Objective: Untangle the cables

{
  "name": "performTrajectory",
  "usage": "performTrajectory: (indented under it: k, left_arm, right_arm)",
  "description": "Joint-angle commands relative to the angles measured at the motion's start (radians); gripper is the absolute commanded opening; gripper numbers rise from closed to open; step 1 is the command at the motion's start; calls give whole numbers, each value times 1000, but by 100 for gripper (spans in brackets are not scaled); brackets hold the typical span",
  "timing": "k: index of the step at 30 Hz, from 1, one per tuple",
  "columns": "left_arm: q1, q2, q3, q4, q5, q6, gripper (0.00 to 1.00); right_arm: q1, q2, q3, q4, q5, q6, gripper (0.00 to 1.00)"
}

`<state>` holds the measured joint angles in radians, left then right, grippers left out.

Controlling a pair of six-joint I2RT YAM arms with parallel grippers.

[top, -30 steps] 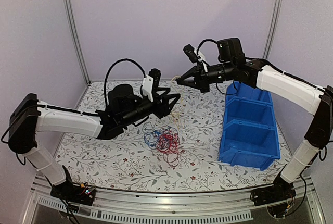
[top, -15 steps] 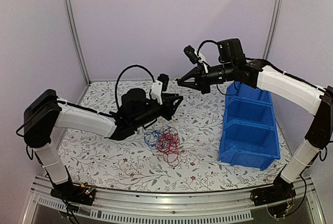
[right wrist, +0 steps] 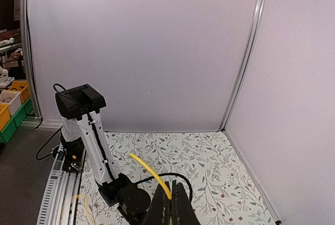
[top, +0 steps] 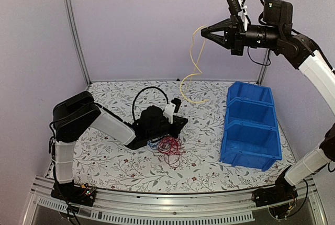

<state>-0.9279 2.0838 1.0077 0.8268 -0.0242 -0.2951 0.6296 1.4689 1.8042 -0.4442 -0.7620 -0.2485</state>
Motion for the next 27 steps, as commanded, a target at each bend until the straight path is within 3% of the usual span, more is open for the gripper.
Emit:
performTrajectory:
  k: [1,11,17,19,27]
  left_arm:
    - [13,19,15,41,17,-15,4]
    - [18,-45,-23,1,64,33,15]
    - [17,-53,-3,-70,71,62,42]
    - [15,-62,-16,-54,76,55,47]
    - [3,-84,-63,-15,92,44,54]
  right_arm:
    - [-98,-49,85,-32,-1,3,0]
    - [-302,-136,9,-38,154,-53,0]
    - [-413,-167,-21,20,293,-84,0]
    - [-446,-167,-21,45,340,-97,0]
    - [-575,-123,-17,153,441,-103,0]
